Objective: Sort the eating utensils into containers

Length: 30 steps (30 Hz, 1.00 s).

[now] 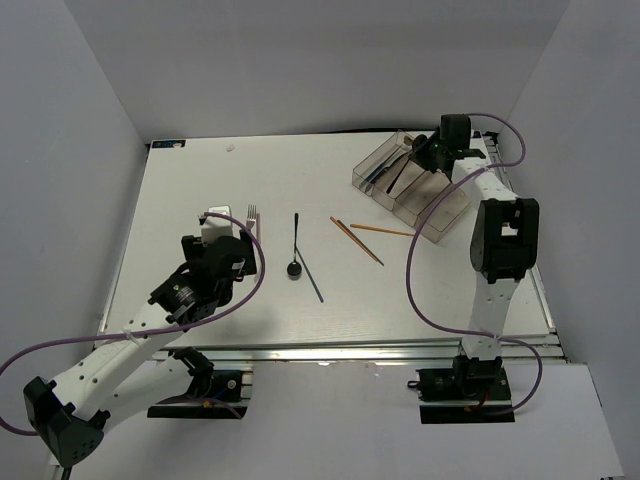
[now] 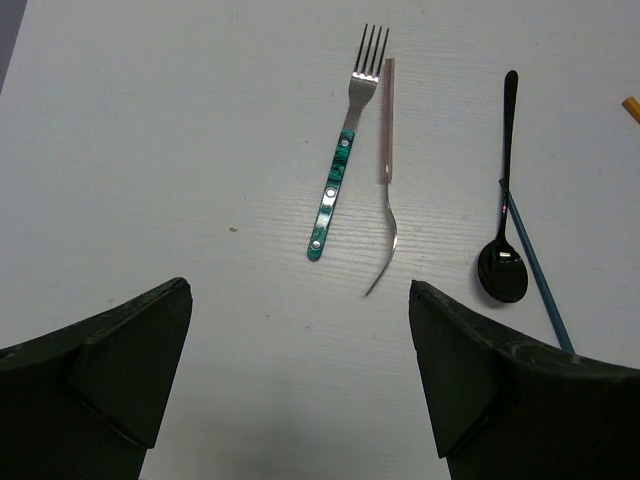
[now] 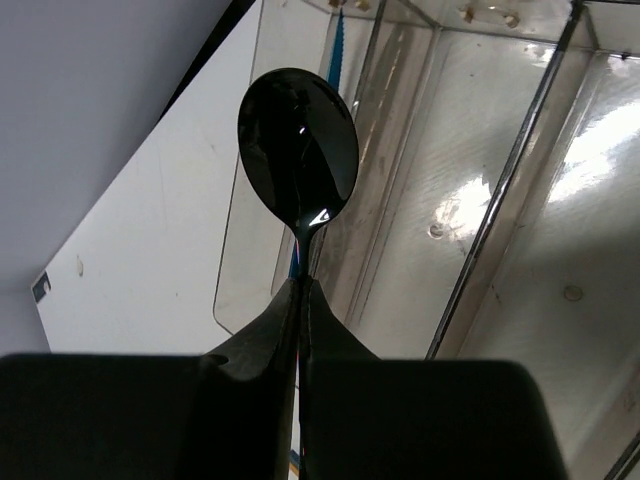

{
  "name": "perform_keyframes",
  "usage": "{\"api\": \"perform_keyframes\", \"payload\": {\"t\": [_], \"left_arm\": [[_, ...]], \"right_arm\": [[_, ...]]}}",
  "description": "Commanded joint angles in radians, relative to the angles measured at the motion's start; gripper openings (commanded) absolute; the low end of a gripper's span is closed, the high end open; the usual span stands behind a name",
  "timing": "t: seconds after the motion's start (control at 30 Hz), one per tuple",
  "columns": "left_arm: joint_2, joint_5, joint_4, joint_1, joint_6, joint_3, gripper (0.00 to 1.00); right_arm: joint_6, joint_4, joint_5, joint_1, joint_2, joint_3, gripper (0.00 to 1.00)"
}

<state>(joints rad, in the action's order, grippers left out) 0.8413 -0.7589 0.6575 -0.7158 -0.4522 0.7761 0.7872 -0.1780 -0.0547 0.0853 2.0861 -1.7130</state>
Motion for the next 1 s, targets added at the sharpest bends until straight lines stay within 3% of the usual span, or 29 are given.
{"api": "perform_keyframes", "payload": {"t": [0.0, 0.2, 0.37, 0.4, 0.43, 0.53, 0.83, 0.87, 0.9, 0.97], "left_arm": [[-0.010, -0.008, -0.010, -0.002, 0.001, -0.008, 0.98], [-0.015, 0.001, -0.015, -0.002, 0.006, -0.009, 0.98], [-0.015, 0.004, -0.016, -0.002, 0.006, -0.009, 0.98], [-0.016, 0.006, -0.016, -0.002, 0.006, -0.009, 0.98], [-0.018, 0.004, -0.016, -0.002, 0.006, -0.009, 0.98], [-0.015, 0.004, -0.015, -0.002, 0.006, -0.009, 0.98], [-0.002, 0.013, -0.018, -0.002, 0.013, 0.000, 0.98], [0.008, 0.015, -0.009, -0.002, 0.014, 0.009, 0.98], [0.037, 0.009, -0.004, -0.002, -0.003, 0.026, 0.98], [0.082, 0.030, 0.007, -0.002, -0.052, 0.051, 0.98]], "right_arm": [[0.106, 0.083, 0.111, 0.001, 0.008, -0.014, 0.00], [0.055, 0.052, 0.145, 0.001, 0.077, -0.071, 0.00], [0.024, -0.002, 0.125, -0.001, 0.132, -0.151, 0.07], [0.030, 0.011, 0.119, -0.001, 0.129, -0.134, 0.12], [0.033, 0.014, 0.119, -0.001, 0.126, -0.126, 0.29], [0.030, 0.009, 0.116, -0.001, 0.115, -0.128, 0.63], [-0.064, -0.032, 0.121, 0.028, -0.052, -0.096, 0.66], [-0.122, -0.056, 0.143, 0.042, -0.081, -0.083, 0.68], [-0.156, -0.078, 0.201, 0.075, -0.142, -0.068, 0.85], [-0.216, -0.177, 0.260, 0.109, -0.197, -0.010, 0.89]]}}
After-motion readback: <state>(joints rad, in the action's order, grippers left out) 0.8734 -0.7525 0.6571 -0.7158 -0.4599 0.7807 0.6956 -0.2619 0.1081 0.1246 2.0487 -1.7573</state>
